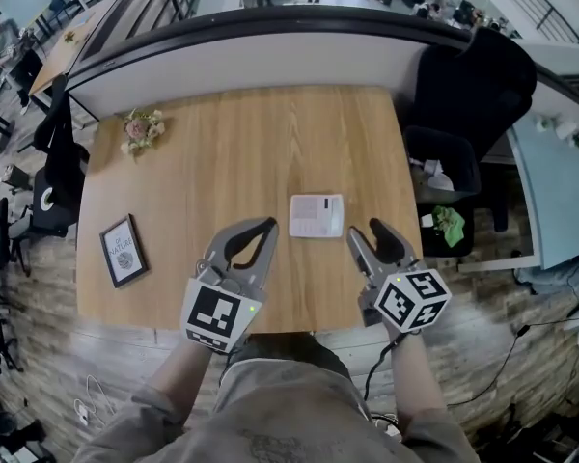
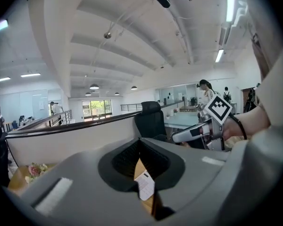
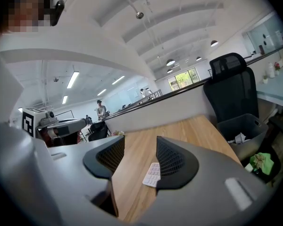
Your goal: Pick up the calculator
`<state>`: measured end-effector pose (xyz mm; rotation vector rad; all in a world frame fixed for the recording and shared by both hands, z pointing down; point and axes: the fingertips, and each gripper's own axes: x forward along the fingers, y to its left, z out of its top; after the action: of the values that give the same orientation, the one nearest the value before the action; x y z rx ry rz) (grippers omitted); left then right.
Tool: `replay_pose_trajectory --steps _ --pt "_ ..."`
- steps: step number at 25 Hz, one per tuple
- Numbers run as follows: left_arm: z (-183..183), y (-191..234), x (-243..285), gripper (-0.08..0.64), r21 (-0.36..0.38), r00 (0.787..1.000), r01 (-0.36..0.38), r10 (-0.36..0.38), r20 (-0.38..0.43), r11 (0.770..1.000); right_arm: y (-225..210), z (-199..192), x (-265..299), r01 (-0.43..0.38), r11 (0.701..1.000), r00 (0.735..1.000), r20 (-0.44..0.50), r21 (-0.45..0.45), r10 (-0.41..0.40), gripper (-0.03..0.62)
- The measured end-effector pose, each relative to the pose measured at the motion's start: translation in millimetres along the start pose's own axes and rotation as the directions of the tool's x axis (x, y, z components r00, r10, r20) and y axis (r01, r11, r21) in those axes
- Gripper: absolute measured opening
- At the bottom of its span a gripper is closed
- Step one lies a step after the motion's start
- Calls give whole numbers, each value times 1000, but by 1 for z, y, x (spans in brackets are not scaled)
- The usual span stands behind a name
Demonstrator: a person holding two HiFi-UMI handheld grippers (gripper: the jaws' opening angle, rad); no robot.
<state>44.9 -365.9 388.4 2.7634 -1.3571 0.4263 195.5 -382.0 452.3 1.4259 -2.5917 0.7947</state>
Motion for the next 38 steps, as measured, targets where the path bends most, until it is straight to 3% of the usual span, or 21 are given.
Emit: replay_pose_trajectory --steps 13,19,24,31,35,38 --pt "-111 44 69 2 -89 989 -6 -8 -150 996 -83 -94 91 95 989 976 -205 115 -70 216" --pt "-163 49 88 2 -137 972 26 -57 -228 990 -120 -135 114 168 960 959 -264 223 -106 216" --pt "-196 50 100 2 -146 959 41 -80 -273 988 -133 -162 134 182 942 947 -308 282 -91 216" --pt "-214 53 107 2 -181 950 54 -107 -294 982 -134 -182 154 171 921 935 -352 351 -39 207" --pt "-216 47 104 2 -201 949 68 -126 -290 977 -129 -182 154 145 904 939 -344 402 2 93" --pt "-216 48 97 2 -207 948 72 -131 -291 976 -127 -180 152 162 872 950 -313 461 -11 78"
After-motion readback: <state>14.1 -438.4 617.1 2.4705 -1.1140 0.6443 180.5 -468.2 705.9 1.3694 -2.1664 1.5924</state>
